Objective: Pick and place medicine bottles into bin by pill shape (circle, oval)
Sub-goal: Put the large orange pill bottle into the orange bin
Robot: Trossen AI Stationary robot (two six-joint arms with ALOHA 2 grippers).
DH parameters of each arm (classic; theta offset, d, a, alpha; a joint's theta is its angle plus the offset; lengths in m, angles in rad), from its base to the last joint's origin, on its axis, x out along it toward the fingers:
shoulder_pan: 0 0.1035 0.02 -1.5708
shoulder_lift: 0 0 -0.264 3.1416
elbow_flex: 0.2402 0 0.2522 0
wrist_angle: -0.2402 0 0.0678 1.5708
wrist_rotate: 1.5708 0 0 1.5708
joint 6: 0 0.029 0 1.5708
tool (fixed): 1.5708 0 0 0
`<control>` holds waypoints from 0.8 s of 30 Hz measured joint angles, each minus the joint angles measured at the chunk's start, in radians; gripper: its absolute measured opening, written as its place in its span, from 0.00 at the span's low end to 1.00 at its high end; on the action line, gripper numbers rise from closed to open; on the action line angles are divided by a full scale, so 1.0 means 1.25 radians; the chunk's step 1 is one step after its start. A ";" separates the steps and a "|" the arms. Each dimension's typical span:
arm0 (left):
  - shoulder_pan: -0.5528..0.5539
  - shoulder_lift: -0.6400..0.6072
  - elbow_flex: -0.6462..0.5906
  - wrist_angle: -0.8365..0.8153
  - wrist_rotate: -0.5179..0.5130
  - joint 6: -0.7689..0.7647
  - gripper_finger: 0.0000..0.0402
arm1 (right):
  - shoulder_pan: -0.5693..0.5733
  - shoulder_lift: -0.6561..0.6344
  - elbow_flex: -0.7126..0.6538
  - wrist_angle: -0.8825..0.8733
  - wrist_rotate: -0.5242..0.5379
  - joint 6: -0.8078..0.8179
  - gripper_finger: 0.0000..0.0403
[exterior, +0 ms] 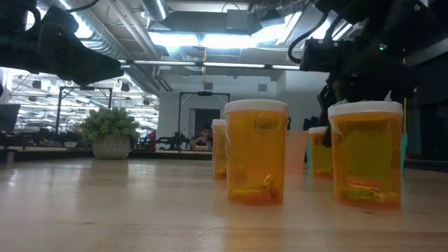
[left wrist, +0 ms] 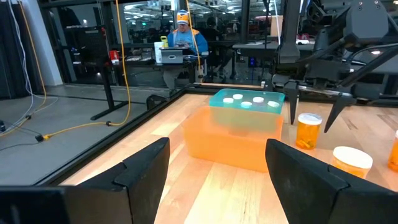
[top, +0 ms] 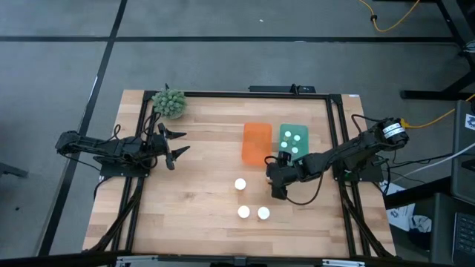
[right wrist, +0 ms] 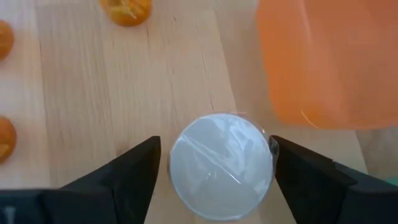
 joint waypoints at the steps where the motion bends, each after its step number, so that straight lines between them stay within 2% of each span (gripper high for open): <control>1: 0.000 0.000 0.000 0.000 0.000 0.000 0.64 | 0.000 0.000 0.000 0.000 0.000 0.002 0.73; 10: 0.000 0.000 0.000 0.000 0.000 0.001 0.64 | 0.002 -0.004 0.000 -0.003 -0.007 0.057 0.51; 14: 0.000 0.000 0.000 0.000 0.000 0.001 0.64 | 0.012 -0.030 0.031 -0.024 -0.084 0.055 0.51; 18: 0.000 0.000 0.000 0.000 0.000 0.001 0.64 | 0.016 -0.066 0.096 -0.048 -0.153 -0.011 0.51; 20: 0.000 0.000 0.000 0.000 0.000 0.001 0.64 | 0.014 -0.082 0.130 -0.066 -0.143 -0.058 0.52; 24: 0.000 0.000 0.000 0.000 0.000 0.000 0.64 | -0.026 -0.091 0.203 -0.077 -0.044 -0.176 0.53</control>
